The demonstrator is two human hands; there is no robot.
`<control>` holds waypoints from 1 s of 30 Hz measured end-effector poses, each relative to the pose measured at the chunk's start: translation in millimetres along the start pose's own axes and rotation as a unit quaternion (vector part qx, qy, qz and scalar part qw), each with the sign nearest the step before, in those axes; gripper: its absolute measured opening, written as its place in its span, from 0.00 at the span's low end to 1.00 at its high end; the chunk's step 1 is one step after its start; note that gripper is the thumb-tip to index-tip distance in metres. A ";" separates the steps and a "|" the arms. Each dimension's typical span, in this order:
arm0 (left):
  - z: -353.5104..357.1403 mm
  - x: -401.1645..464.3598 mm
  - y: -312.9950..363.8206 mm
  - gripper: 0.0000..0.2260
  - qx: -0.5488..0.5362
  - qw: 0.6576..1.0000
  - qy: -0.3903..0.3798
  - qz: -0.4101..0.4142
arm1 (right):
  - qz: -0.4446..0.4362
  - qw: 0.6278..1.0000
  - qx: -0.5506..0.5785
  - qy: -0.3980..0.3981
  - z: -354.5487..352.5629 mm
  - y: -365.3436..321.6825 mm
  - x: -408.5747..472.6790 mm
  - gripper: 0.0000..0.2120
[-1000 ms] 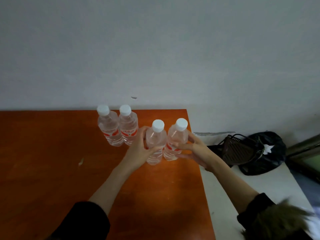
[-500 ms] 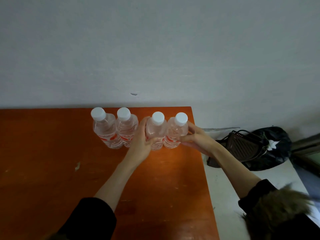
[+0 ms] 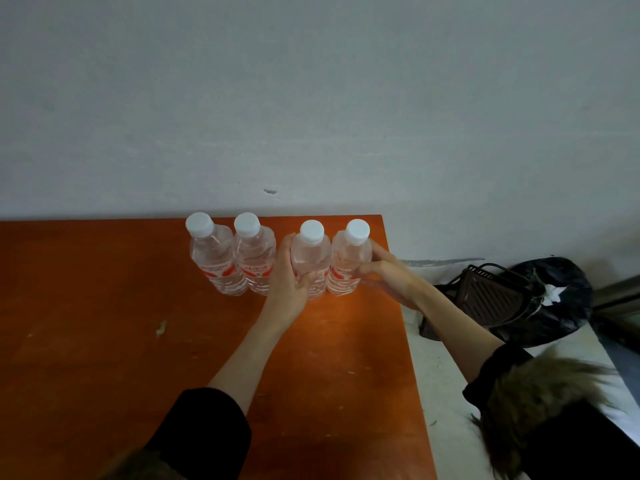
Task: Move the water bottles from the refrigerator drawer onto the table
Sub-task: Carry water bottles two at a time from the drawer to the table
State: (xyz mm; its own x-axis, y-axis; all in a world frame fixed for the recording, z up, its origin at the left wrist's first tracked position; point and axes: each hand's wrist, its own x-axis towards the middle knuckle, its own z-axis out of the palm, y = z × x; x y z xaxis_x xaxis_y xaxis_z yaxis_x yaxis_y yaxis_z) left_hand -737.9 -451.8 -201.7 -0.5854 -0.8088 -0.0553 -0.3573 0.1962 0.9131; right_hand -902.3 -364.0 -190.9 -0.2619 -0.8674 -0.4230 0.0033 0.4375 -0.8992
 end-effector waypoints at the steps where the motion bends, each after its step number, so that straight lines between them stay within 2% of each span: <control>1: -0.1 -0.1 -0.2 0.31 -0.001 1.000 -0.002 -0.005 | 0.000 1.000 0.006 0.008 1.6 0.4 1.3 0.29; 6: -3.3 -7.0 6.7 0.33 0.003 1.000 -0.003 -0.018 | -0.035 0.998 -0.016 0.054 15.1 4.2 -19.4 0.31; 8: -6.1 -11.6 11.7 0.30 0.016 1.000 -0.013 -0.006 | -0.041 0.996 -0.040 0.067 15.6 4.3 -31.4 0.31; 12: -11.4 -37.0 22.5 0.25 0.041 0.998 -0.024 0.028 | -0.028 0.981 -0.156 0.110 11.2 5.0 -62.2 0.35; 16: -9.3 -75.8 39.6 0.24 0.127 0.990 -0.021 0.059 | -0.073 0.951 -0.270 0.133 2.3 1.1 -107.8 0.32; 18: -5.1 -95.8 58.8 0.25 0.173 0.979 -0.025 0.104 | -0.089 0.922 -0.344 0.153 -6.4 -4.1 -135.3 0.32; 21: 4.2 -118.6 97.4 0.28 0.251 0.951 -0.039 0.179 | -0.105 0.859 -0.459 0.202 -25.0 -17.1 -183.0 0.31; 25: 20.3 -130.5 157.1 0.30 0.385 0.883 -0.012 0.267 | -0.121 0.768 -0.558 0.289 -55.0 -38.1 -248.2 0.35; 30: 49.1 -154.2 227.9 0.33 0.410 0.828 0.010 0.383 | -0.092 0.680 -0.613 0.390 -87.5 -48.8 -335.8 0.41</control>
State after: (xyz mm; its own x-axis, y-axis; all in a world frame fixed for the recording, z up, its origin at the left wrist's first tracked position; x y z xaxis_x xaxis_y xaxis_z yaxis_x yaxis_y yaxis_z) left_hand -764.8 -255.2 -4.8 -0.8598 -0.2807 0.4266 -0.2659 0.9593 0.0953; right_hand -898.9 -73.3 4.9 -0.5840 -0.7532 0.3027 -0.7810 0.6230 0.0436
